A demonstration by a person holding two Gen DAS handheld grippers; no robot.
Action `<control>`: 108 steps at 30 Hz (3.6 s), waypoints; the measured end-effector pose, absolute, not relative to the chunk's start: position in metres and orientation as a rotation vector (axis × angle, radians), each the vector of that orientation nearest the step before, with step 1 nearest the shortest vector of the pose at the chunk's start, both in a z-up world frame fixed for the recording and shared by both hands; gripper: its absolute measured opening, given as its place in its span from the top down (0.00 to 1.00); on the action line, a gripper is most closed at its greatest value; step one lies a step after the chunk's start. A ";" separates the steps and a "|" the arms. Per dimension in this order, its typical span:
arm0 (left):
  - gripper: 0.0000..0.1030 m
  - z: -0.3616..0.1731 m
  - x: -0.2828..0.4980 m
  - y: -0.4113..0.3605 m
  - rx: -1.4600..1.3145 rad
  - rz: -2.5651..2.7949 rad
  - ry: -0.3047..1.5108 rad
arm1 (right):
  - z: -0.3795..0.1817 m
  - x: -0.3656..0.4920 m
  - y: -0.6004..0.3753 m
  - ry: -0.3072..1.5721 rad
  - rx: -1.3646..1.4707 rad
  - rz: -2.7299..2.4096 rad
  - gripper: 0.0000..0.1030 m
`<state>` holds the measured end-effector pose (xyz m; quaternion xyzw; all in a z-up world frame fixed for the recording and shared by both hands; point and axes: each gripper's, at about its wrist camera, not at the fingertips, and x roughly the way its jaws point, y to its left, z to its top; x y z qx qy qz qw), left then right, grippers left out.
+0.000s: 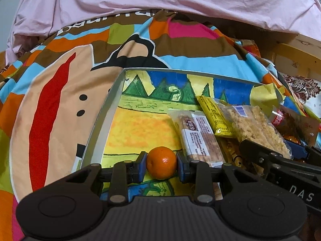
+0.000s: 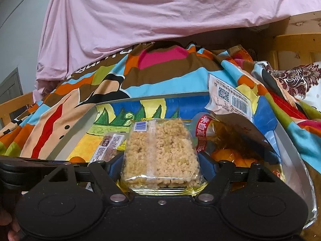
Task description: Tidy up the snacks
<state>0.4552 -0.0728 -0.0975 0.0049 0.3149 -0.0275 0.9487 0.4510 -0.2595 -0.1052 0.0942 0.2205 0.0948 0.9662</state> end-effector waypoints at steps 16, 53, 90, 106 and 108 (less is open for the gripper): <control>0.51 -0.101 0.448 -0.065 -0.059 -0.030 0.626 | -0.106 0.452 -0.261 0.447 0.211 0.205 0.19; 0.01 -0.007 0.320 -0.027 -0.228 0.142 0.388 | 0.008 0.340 -0.285 0.251 0.187 0.150 0.01; 0.00 0.017 0.152 -0.032 -0.165 0.121 0.322 | 0.039 0.182 -0.294 0.239 0.103 0.145 0.01; 0.00 0.008 0.142 -0.024 -0.199 0.100 0.340 | 0.026 0.155 -0.291 0.185 0.099 0.088 0.01; 0.00 0.005 0.141 -0.026 -0.182 0.093 0.339 | 0.024 0.147 -0.292 0.167 0.109 0.083 0.01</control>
